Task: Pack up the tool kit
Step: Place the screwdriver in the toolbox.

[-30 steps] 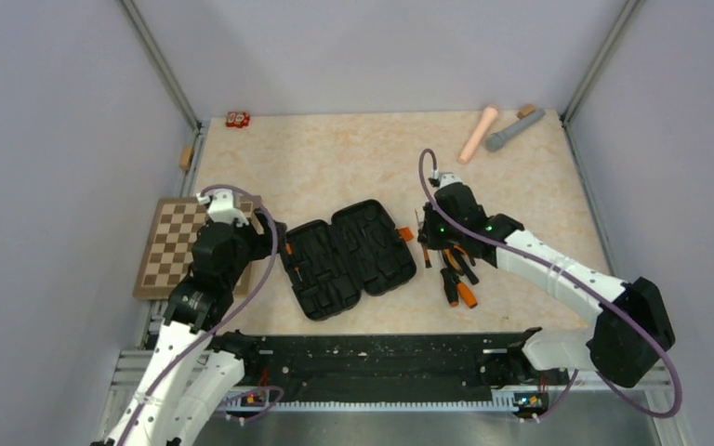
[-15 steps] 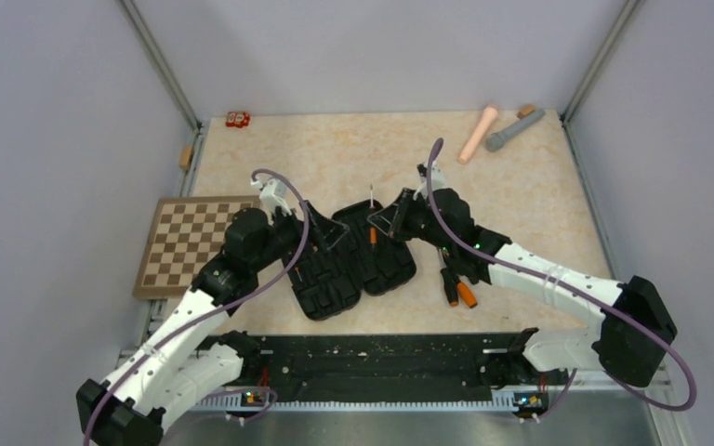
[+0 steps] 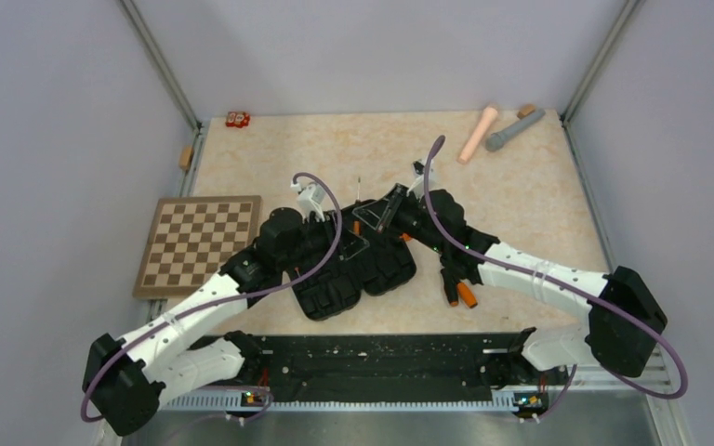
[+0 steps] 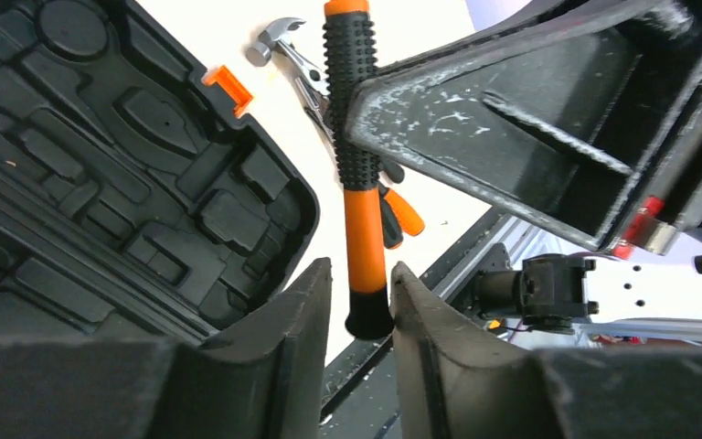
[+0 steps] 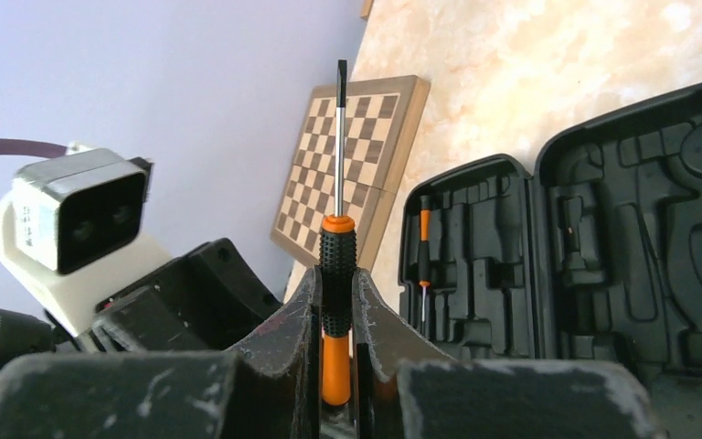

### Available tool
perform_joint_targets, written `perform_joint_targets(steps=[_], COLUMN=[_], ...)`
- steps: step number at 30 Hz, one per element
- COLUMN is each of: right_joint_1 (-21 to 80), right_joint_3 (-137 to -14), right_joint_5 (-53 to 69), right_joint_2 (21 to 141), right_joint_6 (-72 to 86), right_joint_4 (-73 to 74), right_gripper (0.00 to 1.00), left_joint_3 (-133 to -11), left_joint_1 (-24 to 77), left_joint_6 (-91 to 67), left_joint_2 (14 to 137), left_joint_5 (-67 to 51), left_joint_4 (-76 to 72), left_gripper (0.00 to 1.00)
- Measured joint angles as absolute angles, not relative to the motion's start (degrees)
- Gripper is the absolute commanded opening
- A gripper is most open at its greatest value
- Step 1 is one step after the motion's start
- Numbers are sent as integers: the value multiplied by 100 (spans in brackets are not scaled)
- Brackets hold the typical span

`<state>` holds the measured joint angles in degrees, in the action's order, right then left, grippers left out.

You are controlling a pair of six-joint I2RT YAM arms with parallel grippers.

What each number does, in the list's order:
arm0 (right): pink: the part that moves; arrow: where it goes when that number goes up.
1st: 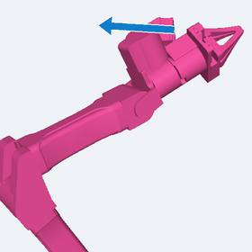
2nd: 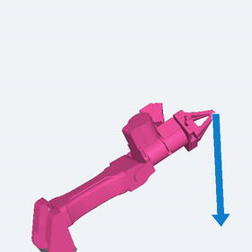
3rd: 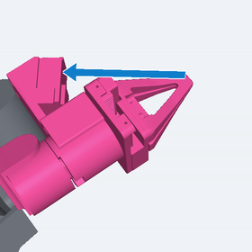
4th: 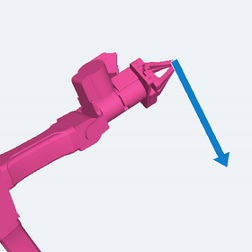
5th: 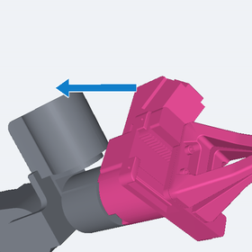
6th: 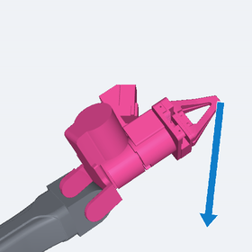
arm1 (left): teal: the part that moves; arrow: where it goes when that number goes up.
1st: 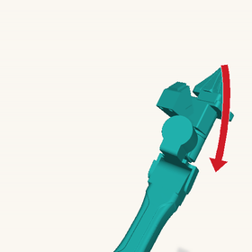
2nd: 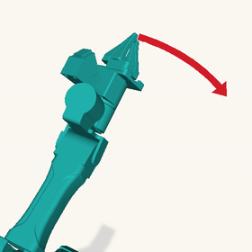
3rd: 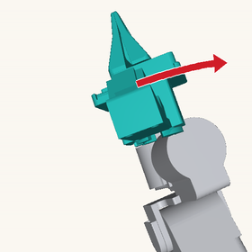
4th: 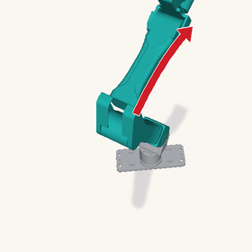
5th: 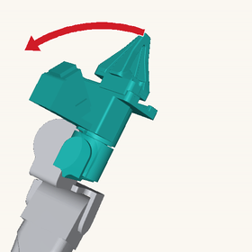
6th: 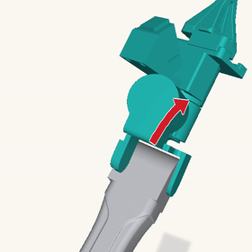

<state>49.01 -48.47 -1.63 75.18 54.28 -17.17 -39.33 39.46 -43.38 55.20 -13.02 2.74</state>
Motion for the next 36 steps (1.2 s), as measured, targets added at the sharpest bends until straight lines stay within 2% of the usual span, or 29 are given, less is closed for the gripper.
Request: perform_joint_targets(steps=[1, 2, 7, 11, 15, 20, 25, 31, 36], right_joint_1=[4910, 4915, 4890, 4619, 4005, 3710, 3710, 3765, 4084], right_joint_3=[-4847, -4847, -4847, -4853, -4915, -5837, -6530, -6954, -7564], right_joint_5=[-141, -141, -56, 563, 1398, 2171, 3033, 4049, 4338], right_joint_2=[7518, 7518, 7518, 7505, 7419, 7400, 7387, 7500, 7889], right_joint_6=[5448, 5459, 5374, 5105, 4383, 2488, 932, -12, -541], right_joint_4=[-1743, -1767, -1824, -1597, -947, 626, 1577, 2429, 3144], right_gripper=[0, 1, 30, 48, 56, 59, 59, 59, 57], left_joint_3=[-3935, -3946, -4300, -4694, -5024, -5282, -5336, -5522, -5739], left_joint_1=[3957, 3964, 3999, 4005, 3986, 3983, 3986, 3986, 3986], left_joint_6=[-4329, -4287, -3664, -2630, -1332, 51, 1070, 1855, 2193], left_joint_2=[5561, 5590, 5588, 5531, 5297, 5122, 5057, 4978, 5076], left_joint_5=[-1275, -1249, -902, -377, -58, -338, -864, -1308, -1507], left_joint_4=[276, 301, 954, 1798, 2576, 3406, 4075, 4606, 4884], left_gripper=[11, 1, 0, 0, 0, 0, 0, 0, 0])
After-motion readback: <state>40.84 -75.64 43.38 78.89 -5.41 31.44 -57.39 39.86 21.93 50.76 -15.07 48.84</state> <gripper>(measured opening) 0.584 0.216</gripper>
